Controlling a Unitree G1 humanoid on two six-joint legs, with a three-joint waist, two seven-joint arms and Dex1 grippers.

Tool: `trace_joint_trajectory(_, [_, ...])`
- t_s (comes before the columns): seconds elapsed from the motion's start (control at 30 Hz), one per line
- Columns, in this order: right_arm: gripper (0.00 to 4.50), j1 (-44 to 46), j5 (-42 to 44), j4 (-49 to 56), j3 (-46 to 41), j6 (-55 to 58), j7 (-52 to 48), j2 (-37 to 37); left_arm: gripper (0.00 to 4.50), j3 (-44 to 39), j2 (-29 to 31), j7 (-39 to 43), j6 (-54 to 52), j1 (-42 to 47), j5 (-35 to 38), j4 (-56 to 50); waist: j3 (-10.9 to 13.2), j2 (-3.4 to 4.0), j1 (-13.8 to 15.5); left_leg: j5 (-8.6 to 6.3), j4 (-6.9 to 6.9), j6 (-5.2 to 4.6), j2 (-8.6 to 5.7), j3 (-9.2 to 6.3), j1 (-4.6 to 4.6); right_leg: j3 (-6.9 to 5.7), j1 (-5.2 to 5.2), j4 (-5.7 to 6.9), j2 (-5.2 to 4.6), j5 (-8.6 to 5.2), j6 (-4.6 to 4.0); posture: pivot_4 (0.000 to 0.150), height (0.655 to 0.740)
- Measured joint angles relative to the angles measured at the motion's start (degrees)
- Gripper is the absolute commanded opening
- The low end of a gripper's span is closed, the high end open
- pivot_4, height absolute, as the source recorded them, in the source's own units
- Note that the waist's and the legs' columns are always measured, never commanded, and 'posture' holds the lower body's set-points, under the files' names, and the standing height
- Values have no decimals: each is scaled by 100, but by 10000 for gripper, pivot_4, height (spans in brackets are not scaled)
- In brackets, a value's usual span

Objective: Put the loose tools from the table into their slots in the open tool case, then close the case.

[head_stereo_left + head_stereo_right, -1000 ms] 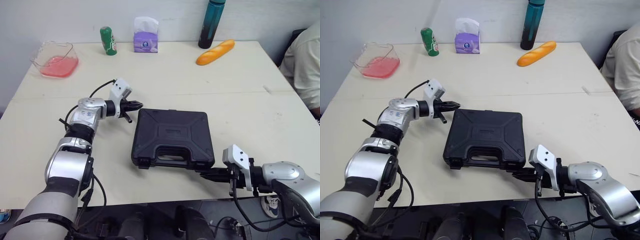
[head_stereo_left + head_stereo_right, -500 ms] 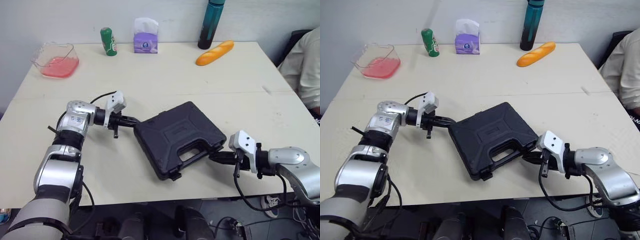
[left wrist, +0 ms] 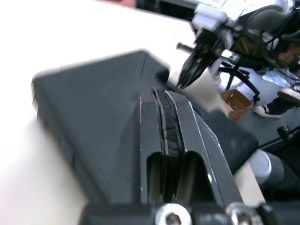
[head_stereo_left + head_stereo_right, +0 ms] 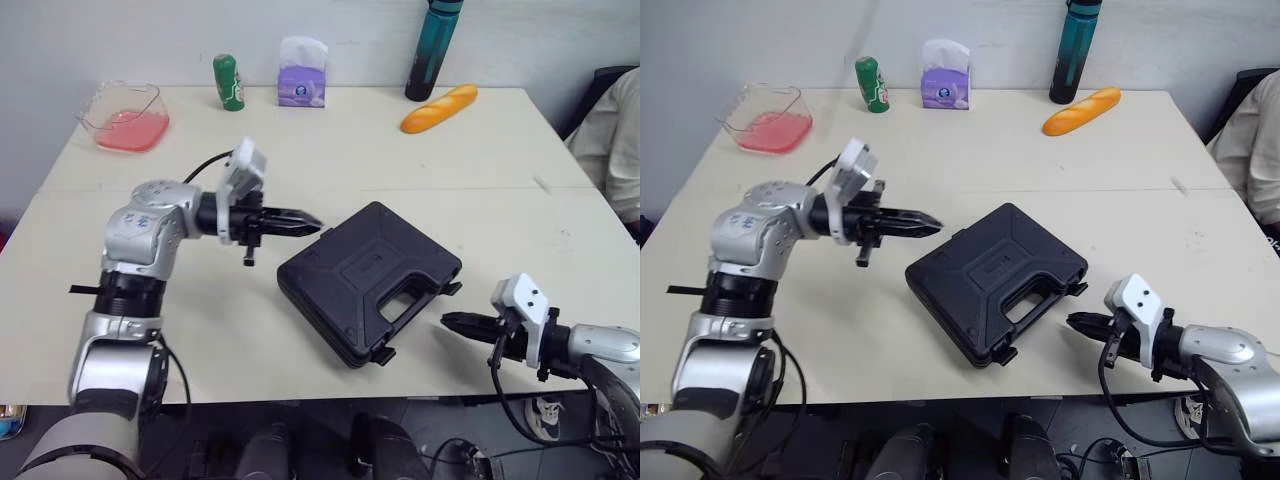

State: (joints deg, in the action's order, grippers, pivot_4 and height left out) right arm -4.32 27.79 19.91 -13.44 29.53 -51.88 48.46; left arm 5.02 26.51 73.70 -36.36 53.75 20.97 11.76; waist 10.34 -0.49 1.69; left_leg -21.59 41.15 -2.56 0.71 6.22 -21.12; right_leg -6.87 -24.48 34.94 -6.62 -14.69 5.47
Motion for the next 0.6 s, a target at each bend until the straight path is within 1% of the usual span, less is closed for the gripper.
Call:
trace_joint_trajectory(0.03, [0, 5, 2, 36, -70, 53, 104, -41, 543, 212, -200, -104, 123, 87, -150, 87, 0, 1, 4, 0, 0, 0, -1, 0, 0, -2, 0, 0, 1, 0, 0, 1500, 7394])
trace_joint_trajectory(0.13, [0, 58, 5, 80, -137, 190, 397, -186, 543, 922, -989, -459, 822, 512, -762, 1011, 0, 2, 13, 1, -1, -1, -4, 3, -3, -5, -3, -2, 3, 1, 1, 1500, 7394])
trace_joint_trajectory(0.33, [0, 80, -12, 119, -138, 414, 725, -249, 543, 1418, -1917, -952, 2150, 1240, -1586, 2929, 0, 2, -18, 1, -13, -1, -1, 7, -4, -8, -10, -9, 6, 0, 1, 1500, 7394])
trace_joint_trajectory(0.43, [0, 78, -8, 232, -131, 453, 830, -300, 543, 1632, -2169, -974, 2687, 1363, -1894, 3489, 0, 2, -22, -1, -12, -4, 1, 8, -4, -6, -10, -11, 5, 1, 1, 1500, 7394])
trace_joint_trajectory(0.6, [0, 77, -3, 272, -130, 533, 886, -316, 543, 1943, -2163, -1026, 3715, 1531, -2397, 3772, -2, 6, -19, -3, -10, -9, 3, 6, 3, -5, -5, -11, -1, 1, 1, 1500, 7394])
